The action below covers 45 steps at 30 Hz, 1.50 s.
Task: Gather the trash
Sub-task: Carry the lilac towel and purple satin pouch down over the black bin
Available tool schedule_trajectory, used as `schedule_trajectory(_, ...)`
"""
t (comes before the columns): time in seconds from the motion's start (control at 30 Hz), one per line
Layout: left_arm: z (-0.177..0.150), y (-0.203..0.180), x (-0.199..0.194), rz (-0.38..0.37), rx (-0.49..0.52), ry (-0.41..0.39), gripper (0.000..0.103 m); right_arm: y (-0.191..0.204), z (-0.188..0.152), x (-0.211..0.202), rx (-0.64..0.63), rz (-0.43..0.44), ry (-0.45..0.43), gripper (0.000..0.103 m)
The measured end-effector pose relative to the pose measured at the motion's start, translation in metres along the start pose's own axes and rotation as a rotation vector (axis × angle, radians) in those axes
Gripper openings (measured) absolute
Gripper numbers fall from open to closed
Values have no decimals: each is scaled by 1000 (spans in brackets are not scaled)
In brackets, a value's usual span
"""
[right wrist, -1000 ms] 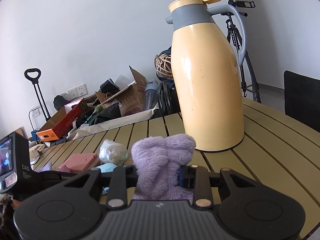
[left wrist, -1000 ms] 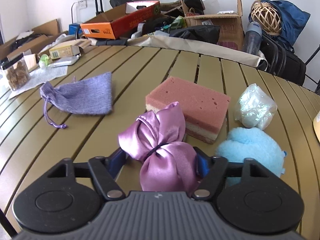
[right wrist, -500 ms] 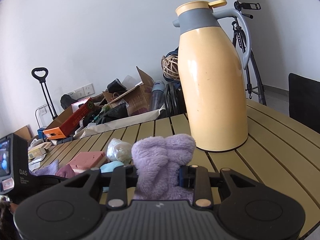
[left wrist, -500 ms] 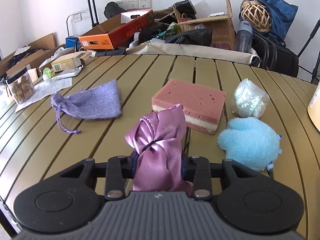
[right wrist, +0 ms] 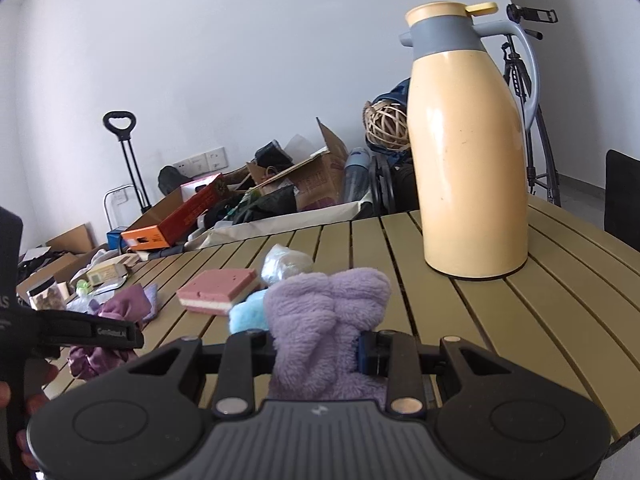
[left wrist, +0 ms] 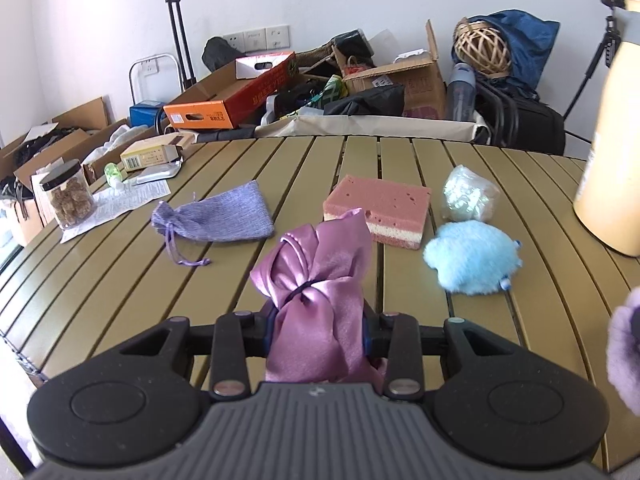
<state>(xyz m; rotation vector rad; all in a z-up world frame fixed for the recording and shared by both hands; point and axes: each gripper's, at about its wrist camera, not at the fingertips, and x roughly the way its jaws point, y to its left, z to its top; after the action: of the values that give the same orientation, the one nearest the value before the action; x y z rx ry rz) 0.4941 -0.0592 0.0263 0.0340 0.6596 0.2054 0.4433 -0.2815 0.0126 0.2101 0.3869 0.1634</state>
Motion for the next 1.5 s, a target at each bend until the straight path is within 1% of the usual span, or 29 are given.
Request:
schedule_trajectory(0.27, -23, 14, -41, -36, 21, -22, 37, 16, -11, -26, -31, 35, -18, 29)
schedule_trajectory(0.43, -41, 26, -65, -56, 23, -32, 37, 30, -22, -41, -63, 65, -9, 29)
schedule_trajectory(0.73, -78, 41, -98, -84, 40, -23, 37, 62, -59, -74, -128, 133, 32, 29)
schedule_trajectory(0.93, -106, 52, -112, -99, 42, -1, 37, 75, -84, -89, -160, 161, 76, 29)
schedule_trajectory(1.1, -130, 59, -121, -100, 47, 16, 37, 80, -106, -99, -173, 171, 130, 29)
schedule_trajectory(1.5, -181, 74, -123, -115, 57, 95, 37, 80, -153, -109, -173, 147, 274, 29)
